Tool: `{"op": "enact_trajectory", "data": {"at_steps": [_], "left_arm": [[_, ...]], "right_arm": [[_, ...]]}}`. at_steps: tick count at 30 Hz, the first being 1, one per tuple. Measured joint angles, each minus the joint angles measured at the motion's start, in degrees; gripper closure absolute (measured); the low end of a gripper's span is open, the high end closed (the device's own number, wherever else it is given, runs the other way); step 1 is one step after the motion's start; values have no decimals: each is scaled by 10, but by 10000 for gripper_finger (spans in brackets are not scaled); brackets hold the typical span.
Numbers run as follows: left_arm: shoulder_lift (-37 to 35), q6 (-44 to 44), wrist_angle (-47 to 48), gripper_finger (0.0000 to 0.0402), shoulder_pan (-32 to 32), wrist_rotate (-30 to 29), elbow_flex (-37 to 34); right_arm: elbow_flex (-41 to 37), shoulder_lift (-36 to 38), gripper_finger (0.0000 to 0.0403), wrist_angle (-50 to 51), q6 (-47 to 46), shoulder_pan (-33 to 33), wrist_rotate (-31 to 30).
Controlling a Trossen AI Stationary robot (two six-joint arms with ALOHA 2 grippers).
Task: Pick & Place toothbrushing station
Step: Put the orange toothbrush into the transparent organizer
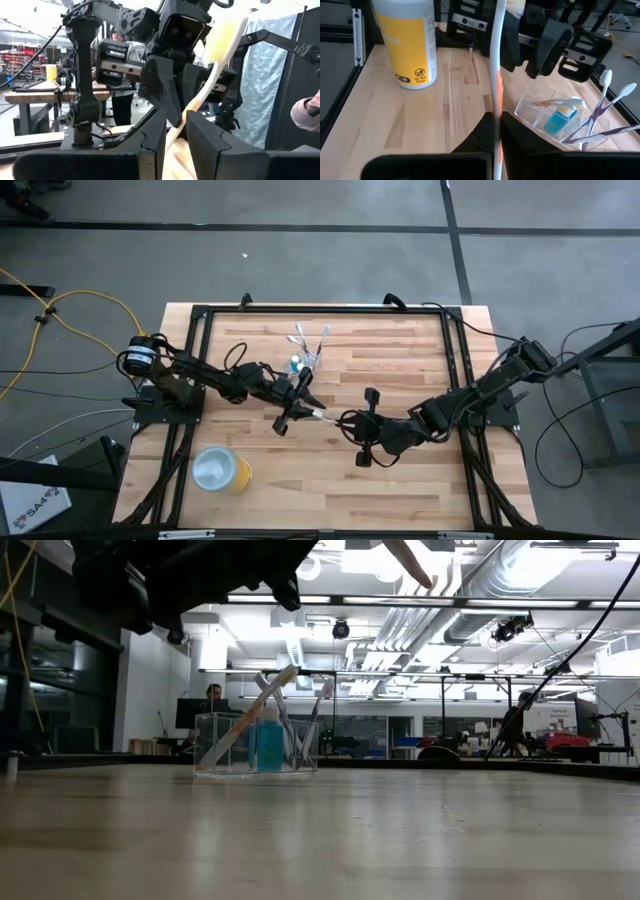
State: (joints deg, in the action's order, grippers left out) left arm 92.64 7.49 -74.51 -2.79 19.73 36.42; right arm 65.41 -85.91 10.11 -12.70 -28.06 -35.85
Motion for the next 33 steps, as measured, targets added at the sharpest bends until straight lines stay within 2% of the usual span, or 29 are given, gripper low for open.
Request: {"op": "enact_trajectory", "data": {"at_steps": [6,26,33], "left_arm": [[0,-6,-2,329,-9,20,11],[0,-29,-21,329,-16,17,18],[0,-30,-13,329,-16,31,43]], "right_arm": [[0,0,399,-1,3,8,0],[0,0,399,-1,4,13,9],[0,0,399,-10,4,31,40]]}}
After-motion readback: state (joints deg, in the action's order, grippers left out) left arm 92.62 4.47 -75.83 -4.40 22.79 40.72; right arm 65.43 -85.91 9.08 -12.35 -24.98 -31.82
